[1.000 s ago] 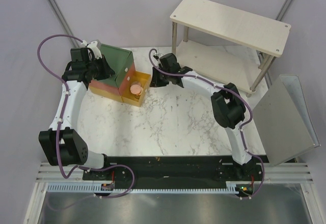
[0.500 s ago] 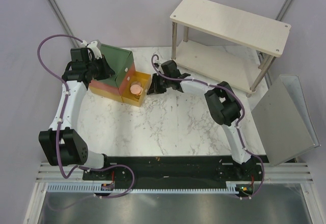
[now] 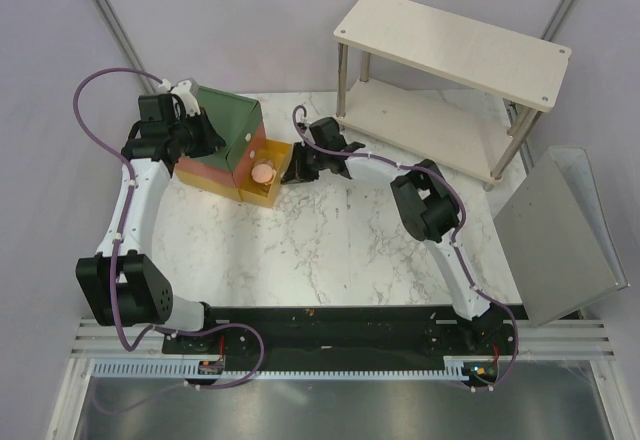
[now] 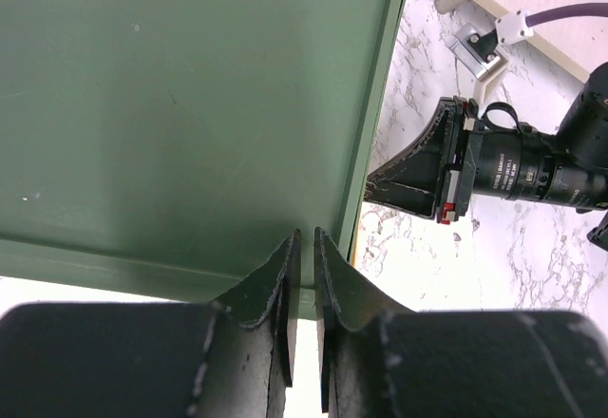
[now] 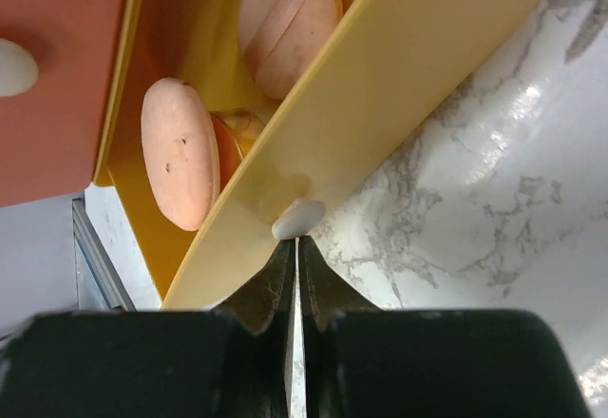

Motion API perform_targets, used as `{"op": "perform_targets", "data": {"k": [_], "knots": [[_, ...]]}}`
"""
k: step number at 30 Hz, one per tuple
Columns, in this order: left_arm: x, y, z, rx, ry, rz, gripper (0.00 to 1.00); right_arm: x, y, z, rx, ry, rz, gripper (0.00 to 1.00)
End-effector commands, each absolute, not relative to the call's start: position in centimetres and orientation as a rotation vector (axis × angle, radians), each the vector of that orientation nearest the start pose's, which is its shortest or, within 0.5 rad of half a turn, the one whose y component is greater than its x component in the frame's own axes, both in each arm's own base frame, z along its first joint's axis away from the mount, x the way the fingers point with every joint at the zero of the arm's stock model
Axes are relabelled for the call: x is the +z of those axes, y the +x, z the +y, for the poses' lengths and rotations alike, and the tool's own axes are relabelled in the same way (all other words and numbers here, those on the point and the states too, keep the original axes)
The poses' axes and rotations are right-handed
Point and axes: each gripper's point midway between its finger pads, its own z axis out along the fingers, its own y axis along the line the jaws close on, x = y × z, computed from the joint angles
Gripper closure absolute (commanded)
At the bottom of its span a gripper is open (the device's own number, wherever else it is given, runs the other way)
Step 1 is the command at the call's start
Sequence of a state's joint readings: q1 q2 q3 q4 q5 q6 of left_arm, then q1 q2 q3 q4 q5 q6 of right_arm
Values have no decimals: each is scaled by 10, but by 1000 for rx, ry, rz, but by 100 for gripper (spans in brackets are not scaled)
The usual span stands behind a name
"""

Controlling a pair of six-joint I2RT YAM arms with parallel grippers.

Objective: Organize the makeup

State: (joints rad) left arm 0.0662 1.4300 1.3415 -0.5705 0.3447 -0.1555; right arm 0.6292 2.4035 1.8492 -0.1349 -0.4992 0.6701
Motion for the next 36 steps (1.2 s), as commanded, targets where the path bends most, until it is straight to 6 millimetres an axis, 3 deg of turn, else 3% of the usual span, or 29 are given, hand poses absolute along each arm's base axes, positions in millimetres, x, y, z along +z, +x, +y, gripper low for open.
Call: {"op": "perform_targets", "data": {"k": [1,8,18,30,35,36], "knots": [[181,358,-36,-426,-119,2462,81,80,443,462,1262,-267,2336,91],[180,358,-37,-429,-115,2466,81,81,446,481,1309,-269,2317,91],[181,357,-37,-426,-105,2470,81,96,454,514,1411,-240,2241,91],[183,355,-36,-418,-104,2472,81,101,458,532,1544,-184,2170,90],[185,355,-34,-404,-109,2467,81,96,456,529,1549,-173,2181,90],[186,356,-34,-401,-109,2463,81,106,456,528,1547,-174,2157,90]]}}
